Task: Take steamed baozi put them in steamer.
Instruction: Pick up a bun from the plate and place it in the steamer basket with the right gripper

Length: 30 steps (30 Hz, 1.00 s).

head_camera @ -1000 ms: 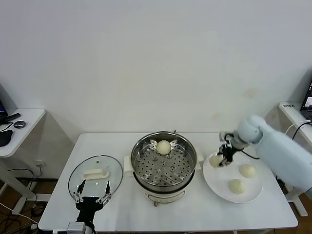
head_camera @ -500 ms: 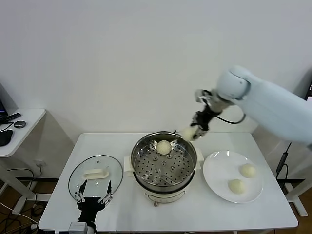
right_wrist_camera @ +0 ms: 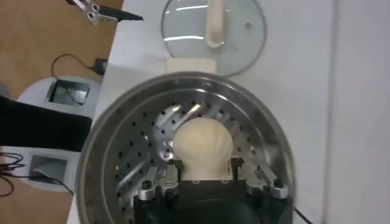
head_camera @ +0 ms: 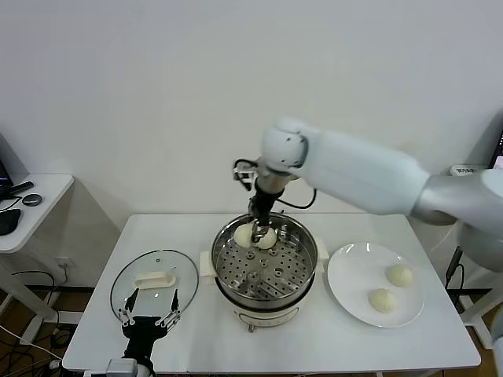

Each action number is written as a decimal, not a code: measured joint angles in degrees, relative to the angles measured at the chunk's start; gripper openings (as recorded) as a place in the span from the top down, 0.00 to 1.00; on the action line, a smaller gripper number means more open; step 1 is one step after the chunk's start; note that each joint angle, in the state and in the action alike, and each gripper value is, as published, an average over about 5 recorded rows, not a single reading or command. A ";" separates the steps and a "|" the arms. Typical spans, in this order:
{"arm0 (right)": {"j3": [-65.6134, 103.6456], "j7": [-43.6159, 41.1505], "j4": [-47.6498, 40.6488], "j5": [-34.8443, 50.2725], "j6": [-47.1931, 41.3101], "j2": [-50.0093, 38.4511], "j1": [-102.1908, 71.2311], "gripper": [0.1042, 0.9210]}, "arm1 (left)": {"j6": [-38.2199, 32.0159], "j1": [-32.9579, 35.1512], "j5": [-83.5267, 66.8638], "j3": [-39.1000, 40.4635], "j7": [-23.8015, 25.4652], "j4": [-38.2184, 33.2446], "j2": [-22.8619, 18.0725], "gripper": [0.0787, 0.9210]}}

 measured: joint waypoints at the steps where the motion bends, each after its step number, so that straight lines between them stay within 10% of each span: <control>1: -0.26 0.20 -0.49 -0.27 -0.17 0.78 -0.42 0.53 | 0.00 -0.03 -0.08 0.03 0.00 -0.08 0.00 0.12; 21: -1.41 2.38 -6.41 -7.13 -1.67 8.12 -7.48 0.53 | 0.24 -1.90 -1.17 -0.10 0.37 1.18 0.11 0.12; 30: -0.64 3.17 -6.41 -7.98 -1.86 8.15 -7.95 0.28 | 0.31 -2.30 -1.37 -0.13 0.40 1.63 0.30 0.12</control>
